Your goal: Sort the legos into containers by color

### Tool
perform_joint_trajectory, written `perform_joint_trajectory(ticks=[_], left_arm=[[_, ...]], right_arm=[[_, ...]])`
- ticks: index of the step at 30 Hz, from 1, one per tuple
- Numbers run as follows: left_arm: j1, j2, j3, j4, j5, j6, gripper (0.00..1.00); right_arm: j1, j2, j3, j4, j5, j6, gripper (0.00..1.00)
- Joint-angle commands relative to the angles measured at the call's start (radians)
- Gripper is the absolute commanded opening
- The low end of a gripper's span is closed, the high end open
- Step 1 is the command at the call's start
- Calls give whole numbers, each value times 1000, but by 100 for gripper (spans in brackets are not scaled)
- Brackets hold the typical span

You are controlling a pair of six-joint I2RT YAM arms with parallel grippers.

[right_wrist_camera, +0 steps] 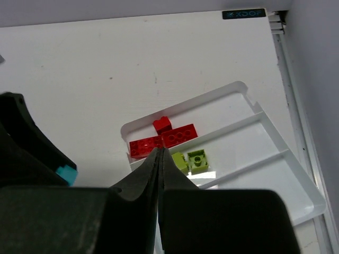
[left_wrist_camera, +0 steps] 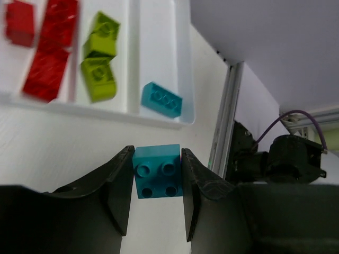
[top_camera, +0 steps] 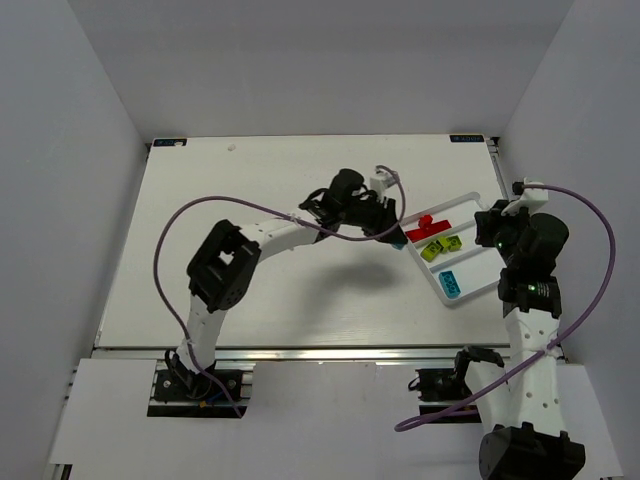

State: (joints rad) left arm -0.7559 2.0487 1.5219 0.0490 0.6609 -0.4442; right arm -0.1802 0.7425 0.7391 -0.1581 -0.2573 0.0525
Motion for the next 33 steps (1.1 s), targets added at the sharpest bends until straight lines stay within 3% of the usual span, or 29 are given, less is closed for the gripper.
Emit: perform_joint_trajectory(ticks=[1,8,13,19,20,21,24,27,33], left_arm=[[-55,103,107,110,68,-88,5],[-172,300,417,89,-1,-125,8],[-204,370,460,135,-72,-178,14],[-238,458,557,109,-116,-212,31],[-238,464,563,109,-122,-218,36],[-238,472,566,112,-129,-234,49],[-238,472,578,104,-145,-241,67],[-238,462,601,71,-159,-229,72],[-238,386,610,6,-193,-180,72]], right_arm=[[-24,-23,11,45,64,20,0],[-47,-32,8,48,43,21,0],[-54,-42,6,49,13,26,0],[-58,-42,3,48,-5,23,0],[-58,-38,5,46,-5,23,0],[-59,-40,2,46,-10,23,0],[-59,-37,0,46,-25,20,0],[-62,-40,-3,49,-46,18,0],[-76,-60,-12,58,-109,4,0]])
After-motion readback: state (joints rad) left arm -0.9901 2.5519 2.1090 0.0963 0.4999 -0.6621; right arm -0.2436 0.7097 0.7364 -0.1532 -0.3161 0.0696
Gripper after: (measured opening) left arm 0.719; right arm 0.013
